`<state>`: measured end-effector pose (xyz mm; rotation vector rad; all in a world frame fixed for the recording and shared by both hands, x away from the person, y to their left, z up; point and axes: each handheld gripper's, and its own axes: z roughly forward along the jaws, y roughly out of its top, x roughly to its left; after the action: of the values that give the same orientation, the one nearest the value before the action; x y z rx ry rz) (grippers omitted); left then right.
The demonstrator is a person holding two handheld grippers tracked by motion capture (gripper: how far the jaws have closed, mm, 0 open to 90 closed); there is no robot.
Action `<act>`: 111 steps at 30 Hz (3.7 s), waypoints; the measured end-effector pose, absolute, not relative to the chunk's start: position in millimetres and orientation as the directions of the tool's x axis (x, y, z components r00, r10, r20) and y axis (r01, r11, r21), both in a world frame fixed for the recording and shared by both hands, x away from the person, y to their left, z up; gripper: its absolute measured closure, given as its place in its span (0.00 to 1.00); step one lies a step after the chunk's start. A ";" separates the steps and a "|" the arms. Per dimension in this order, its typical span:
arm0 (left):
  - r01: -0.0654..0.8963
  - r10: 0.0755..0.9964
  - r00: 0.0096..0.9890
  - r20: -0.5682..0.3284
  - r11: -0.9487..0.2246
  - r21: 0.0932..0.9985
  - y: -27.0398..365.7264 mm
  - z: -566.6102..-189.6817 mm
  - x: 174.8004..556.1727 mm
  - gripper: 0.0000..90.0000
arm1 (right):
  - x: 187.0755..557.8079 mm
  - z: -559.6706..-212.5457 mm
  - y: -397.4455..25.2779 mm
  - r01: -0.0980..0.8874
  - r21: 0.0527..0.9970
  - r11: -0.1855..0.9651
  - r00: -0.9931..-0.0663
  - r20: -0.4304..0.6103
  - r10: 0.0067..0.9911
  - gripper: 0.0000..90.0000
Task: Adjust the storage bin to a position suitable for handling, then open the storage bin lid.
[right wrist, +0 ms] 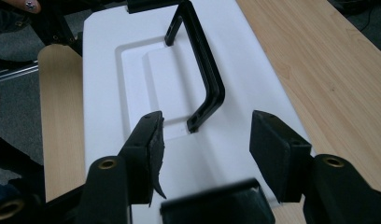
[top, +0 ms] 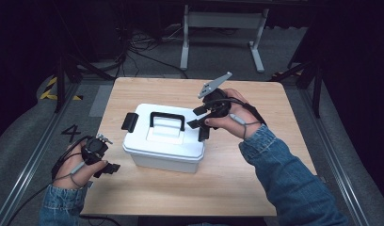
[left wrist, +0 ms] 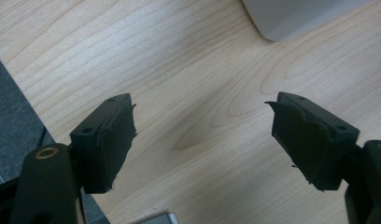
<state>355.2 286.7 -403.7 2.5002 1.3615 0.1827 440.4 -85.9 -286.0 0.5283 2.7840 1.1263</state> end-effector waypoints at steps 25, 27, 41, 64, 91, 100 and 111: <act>0.795 0.831 0.557 -0.006 -0.531 0.292 284.6 -405.2 359.5 0.24 | 465.9 -318.9 -29.0 0.270 0.636 0.723 -0.951 0.057 0.305 0.63; 0.800 0.835 0.551 -0.013 -0.523 0.293 284.6 -405.0 358.7 0.24 | 465.5 -321.2 -25.8 0.255 0.638 0.727 -0.958 0.062 0.282 0.67; 0.792 0.828 0.561 -0.005 -0.534 0.296 285.0 -405.8 359.8 0.24 | 459.0 -317.5 -19.2 0.162 0.621 0.767 -0.980 0.009 0.199 0.93; 0.785 0.824 0.567 0.006 -0.543 0.298 286.7 -407.5 360.5 0.24 | 456.1 -298.2 -20.9 0.088 0.677 0.731 -0.990 -0.020 0.138 0.94; 0.787 0.824 0.567 -0.002 -0.541 0.296 286.3 -408.9 361.3 0.24 | 440.7 -247.7 -59.9 0.062 0.755 0.652 -0.981 -0.073 0.178 0.94; 0.801 0.831 0.555 -0.024 -0.527 0.285 284.5 -409.6 361.0 0.24 | 439.4 -239.0 -101.9 0.091 0.777 0.623 -0.967 -0.081 0.242 0.94; 0.787 0.823 0.569 0.002 -0.545 0.288 283.9 -409.6 362.6 0.24 | 439.9 -231.9 -149.6 0.135 0.792 0.596 -0.943 -0.082 0.323 0.94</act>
<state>362.6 283.9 -409.6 2.5486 1.3359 0.1990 439.9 -149.6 -231.9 0.3792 2.6071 1.2662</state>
